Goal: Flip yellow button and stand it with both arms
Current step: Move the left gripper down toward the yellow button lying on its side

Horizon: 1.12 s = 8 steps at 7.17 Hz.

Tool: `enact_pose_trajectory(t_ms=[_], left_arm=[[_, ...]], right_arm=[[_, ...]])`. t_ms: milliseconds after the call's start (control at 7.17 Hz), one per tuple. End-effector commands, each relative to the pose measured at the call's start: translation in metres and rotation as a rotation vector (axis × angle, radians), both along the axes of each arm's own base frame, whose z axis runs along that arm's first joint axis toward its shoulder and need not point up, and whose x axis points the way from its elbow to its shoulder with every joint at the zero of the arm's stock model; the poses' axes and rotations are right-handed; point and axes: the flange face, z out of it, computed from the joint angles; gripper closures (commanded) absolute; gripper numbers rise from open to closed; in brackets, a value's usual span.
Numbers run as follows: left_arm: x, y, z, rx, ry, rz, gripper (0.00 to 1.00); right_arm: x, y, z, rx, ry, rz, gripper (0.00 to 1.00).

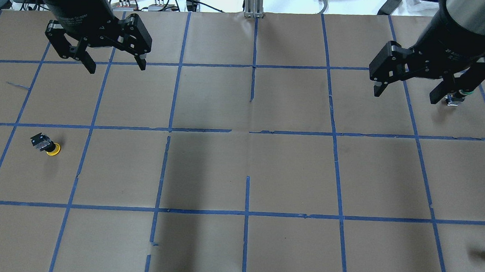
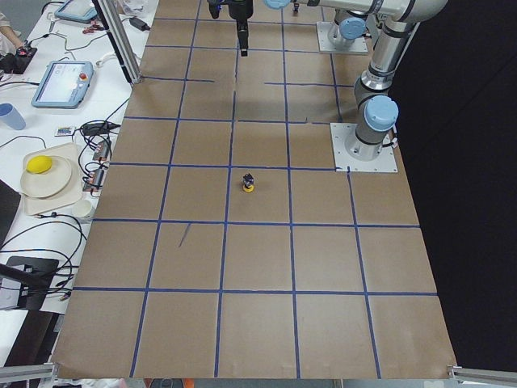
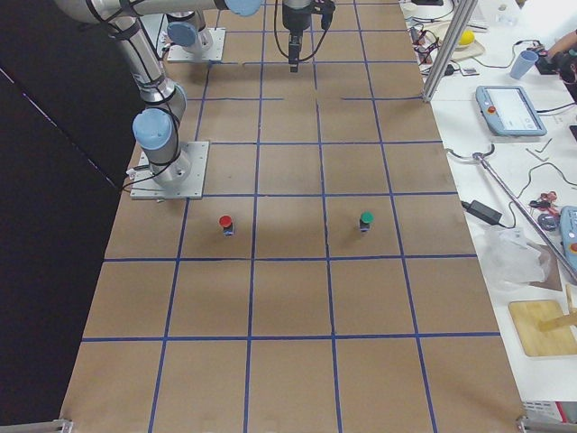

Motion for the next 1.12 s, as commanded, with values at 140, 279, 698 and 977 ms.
enact_pose_trajectory(t_ms=[140,279,698,977], left_arm=[[0.018,-0.003,-0.016,0.033,0.002,-0.121,0.01],[0.056,-0.006,-0.036,0.064,-0.006,-0.120,0.01],[0.178,-0.012,-0.107,0.030,0.014,-0.237,0.01],[0.226,-0.003,-0.146,-0.008,0.012,-0.484,0.01]], right_arm=[[0.000,0.000,-0.001,0.002,0.001,-0.007,0.00],[0.000,0.001,0.000,0.001,0.001,-0.010,0.00],[0.000,0.001,0.000,0.002,0.001,-0.016,0.00],[0.000,0.001,0.001,0.001,0.001,-0.017,0.00]])
